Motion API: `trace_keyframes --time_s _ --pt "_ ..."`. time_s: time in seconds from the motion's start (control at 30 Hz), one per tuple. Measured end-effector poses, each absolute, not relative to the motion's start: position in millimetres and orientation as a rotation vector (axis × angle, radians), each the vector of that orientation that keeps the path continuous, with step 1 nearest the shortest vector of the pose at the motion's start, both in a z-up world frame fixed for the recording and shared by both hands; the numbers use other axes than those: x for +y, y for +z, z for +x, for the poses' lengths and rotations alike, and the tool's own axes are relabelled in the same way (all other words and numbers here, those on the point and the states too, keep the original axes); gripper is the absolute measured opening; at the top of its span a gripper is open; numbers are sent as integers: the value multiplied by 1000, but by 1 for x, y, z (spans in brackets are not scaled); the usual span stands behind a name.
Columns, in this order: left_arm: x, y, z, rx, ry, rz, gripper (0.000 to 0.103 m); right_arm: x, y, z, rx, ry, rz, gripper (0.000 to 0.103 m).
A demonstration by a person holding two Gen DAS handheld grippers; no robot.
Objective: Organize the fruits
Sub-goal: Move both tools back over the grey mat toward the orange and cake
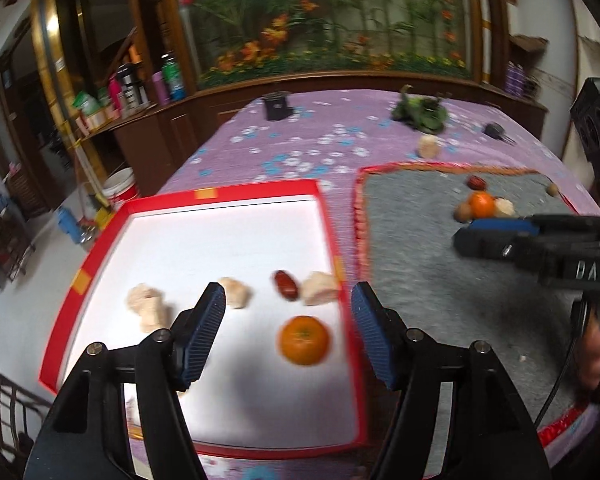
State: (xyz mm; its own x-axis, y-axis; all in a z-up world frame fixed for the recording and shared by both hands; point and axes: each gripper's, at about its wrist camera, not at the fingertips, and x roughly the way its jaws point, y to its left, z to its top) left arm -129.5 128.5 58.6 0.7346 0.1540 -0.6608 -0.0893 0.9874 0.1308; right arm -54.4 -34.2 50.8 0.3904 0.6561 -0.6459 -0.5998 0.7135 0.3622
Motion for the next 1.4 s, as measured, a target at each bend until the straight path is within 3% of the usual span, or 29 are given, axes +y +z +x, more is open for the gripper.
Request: trace_keyframes --time_s 0.23,0.57,0.7,0.77,1.17,1.4 --pt "100 56 -122 764 65 121 65 -113 41 -34 882 613 88 53" --pt "61 68 -100 780 -28 160 65 -115 16 13 954 478 38 53" --pt "46 64 -83 800 -52 197 65 -102 13 19 917 471 -26 49" --pt "38 61 -73 815 -69 213 65 -103 14 18 905 484 -46 33" --pt "-11 52 -25 846 -173 277 65 -207 18 46 975 425 470 32" --pt "-39 42 6 861 -291 396 64 -220 4 54 1048 412 604 33"
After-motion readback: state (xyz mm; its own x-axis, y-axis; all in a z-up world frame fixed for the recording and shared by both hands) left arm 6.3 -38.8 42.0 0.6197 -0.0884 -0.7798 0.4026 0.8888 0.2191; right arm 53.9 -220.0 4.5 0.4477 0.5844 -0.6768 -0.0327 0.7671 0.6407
